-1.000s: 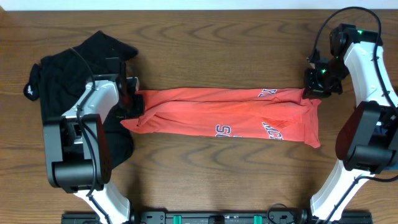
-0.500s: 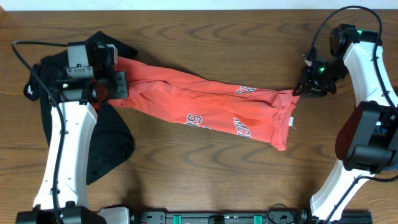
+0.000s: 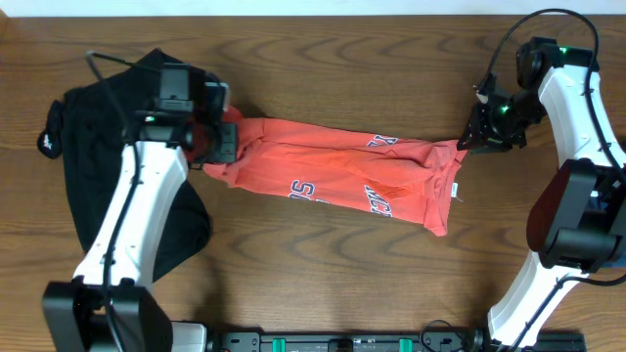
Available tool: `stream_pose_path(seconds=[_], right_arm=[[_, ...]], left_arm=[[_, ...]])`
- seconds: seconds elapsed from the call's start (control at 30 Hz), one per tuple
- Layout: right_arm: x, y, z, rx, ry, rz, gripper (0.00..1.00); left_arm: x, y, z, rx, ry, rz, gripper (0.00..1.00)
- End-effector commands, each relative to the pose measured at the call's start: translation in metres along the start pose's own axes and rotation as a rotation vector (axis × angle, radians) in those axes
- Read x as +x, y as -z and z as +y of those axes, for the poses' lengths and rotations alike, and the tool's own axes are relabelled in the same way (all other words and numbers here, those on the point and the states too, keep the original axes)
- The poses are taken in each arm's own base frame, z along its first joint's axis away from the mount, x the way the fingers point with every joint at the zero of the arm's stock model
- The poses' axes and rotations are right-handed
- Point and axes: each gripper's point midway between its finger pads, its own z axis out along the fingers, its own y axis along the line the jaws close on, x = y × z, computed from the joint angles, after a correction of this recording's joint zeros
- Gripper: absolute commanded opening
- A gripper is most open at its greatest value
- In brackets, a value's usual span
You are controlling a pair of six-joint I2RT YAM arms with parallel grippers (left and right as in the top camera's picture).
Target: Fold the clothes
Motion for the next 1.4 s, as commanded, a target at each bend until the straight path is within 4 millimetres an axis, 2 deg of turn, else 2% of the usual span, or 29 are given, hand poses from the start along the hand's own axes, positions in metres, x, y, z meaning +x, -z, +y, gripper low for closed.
stream_pose_path(seconds=[0.0, 0.33, 0.53, 0.97, 1.2, 1.37], right_arm=[[0.002, 0.002, 0.011, -0.015, 0.031, -0.007, 0.27], [0.001, 0.002, 0.011, -0.015, 0.040, -0.012, 0.29], [0.000, 0.002, 0.011, -0.015, 0.040, -0.013, 0.30], [0.001, 0.002, 0.011, -0.015, 0.039, -0.010, 0.32], [0.001, 0.002, 0.011, -0.015, 0.038, -0.010, 0.34], [0.003, 0.002, 0.011, -0.015, 0.036, -0.003, 0.34]], left_arm=[[0.000, -0.006, -0.004, -0.003, -0.015, 0.015, 0.06], [-0.002, -0.007, -0.010, 0.004, -0.030, 0.007, 0.06], [0.004, -0.018, -0.021, 0.016, -0.059, 0.041, 0.06], [0.023, -0.060, -0.066, 0.058, -0.169, 0.144, 0.06], [0.016, -0.063, -0.091, 0.083, -0.210, 0.099, 0.06], [0.016, -0.063, -0.098, 0.091, -0.226, 0.089, 0.06]])
